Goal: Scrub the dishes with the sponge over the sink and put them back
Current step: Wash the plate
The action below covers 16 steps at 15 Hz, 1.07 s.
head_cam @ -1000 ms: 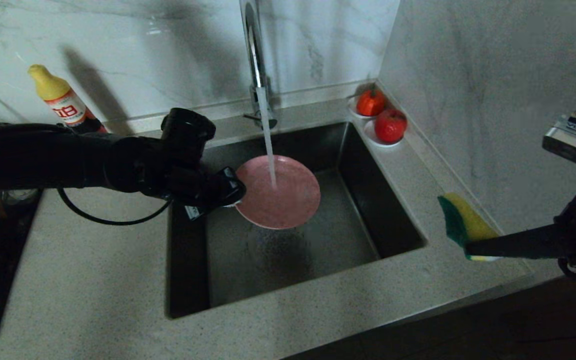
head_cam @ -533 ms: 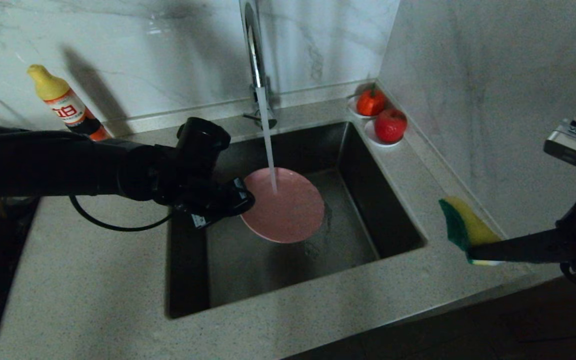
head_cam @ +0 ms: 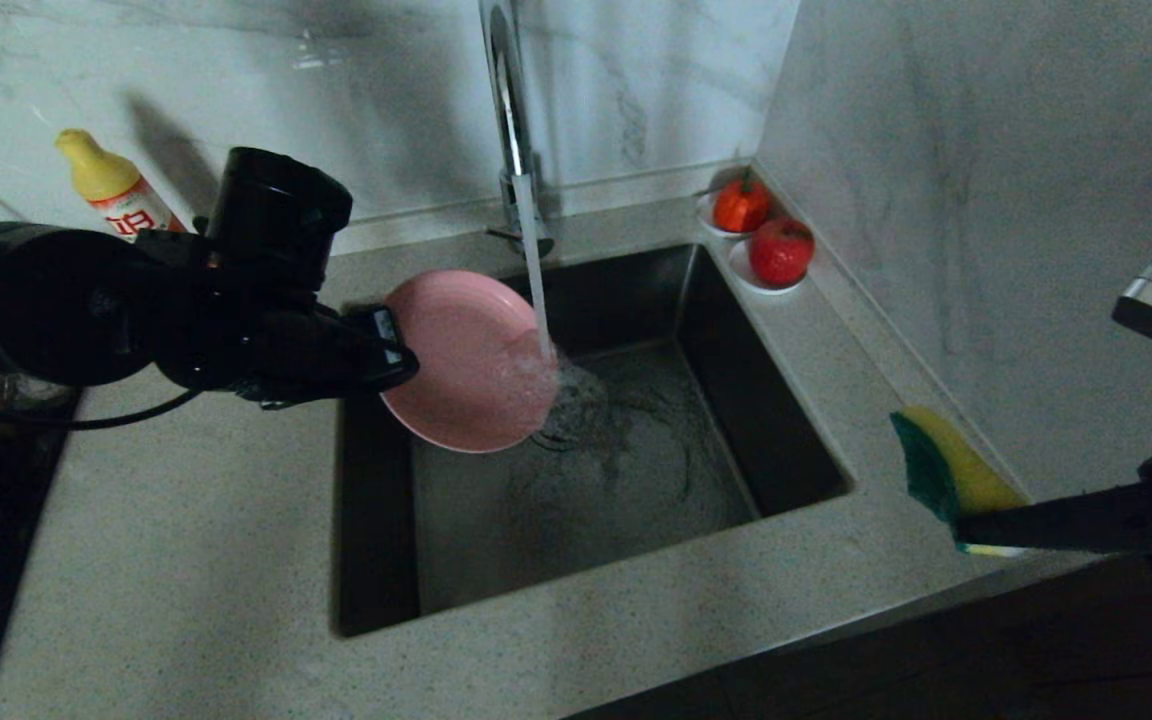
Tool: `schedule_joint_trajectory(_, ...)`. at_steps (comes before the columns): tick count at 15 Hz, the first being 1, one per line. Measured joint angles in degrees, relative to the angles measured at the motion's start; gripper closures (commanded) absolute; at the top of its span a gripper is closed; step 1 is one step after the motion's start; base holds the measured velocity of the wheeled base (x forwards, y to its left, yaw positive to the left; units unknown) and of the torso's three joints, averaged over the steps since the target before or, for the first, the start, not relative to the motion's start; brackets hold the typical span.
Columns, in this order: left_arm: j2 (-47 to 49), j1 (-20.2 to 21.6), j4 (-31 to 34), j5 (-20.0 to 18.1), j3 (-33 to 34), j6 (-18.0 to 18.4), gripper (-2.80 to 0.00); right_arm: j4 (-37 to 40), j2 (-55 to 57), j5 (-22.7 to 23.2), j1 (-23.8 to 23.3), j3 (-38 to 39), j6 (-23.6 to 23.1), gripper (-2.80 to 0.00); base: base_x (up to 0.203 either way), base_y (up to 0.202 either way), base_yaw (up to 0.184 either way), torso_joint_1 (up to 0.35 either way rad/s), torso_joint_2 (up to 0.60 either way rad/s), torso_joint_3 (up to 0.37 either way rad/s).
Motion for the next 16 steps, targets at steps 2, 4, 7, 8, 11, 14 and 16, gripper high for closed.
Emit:
schedule_joint_trajectory(2, -2.91, 0.02, -4.55, 4.48, 4.33, 5.14, 0.00, -0.07, -1.31, -0.16, 0.00, 1.60, -0.05, 0.00, 0.000, 0.000, 0.000, 0.000, 0.00, 0.000)
schedule_joint_trajectory(4, -4.90, 0.02, -13.81, 7.51, 10.00, 10.90, 0.00, 0.07, -2.36, -0.24, 0.00, 2.68, -0.07, 0.00, 0.000, 0.000, 0.000, 0.000, 0.00, 0.000)
schedule_joint_trajectory(7, -6.49, 0.02, -33.94, 9.92, 18.65, 21.59, 0.00, 0.49, -3.24, -0.45, -0.02, 3.28, -0.09, 0.00, 0.000, 0.000, 0.000, 0.000, 0.00, 0.000)
schedule_joint_trajectory(8, -6.80, 0.02, -41.43, 10.16, 21.29, 25.79, 0.00, 0.43, -3.40, -0.49, -0.02, 3.83, -0.09, 0.00, 0.000, 0.000, 0.000, 0.000, 0.00, 0.000)
schedule_joint_trajectory(11, -7.66, 0.05, -63.13, 10.29, 27.26, 39.17, 0.00, 0.30, -3.50, -0.36, 0.00, 4.88, -0.09, 0.00, 0.000, 0.000, 0.000, 0.000, 0.00, 0.000)
schedule_joint_trajectory(14, -9.55, 0.05, -77.71, 8.28, 30.05, 47.13, 0.00, 0.27, -3.28, -0.38, -0.02, 4.93, -0.11, 0.00, 0.000, 0.000, 0.000, 0.000, 0.00, 0.000)
schedule_joint_trajectory(16, -11.17, 0.02, -80.74, 7.62, 30.95, 47.68, 0.00, 0.30, -3.22, -0.36, -0.02, 4.90, -0.11, 0.00, 0.000, 0.000, 0.000, 0.000, 0.00, 0.000)
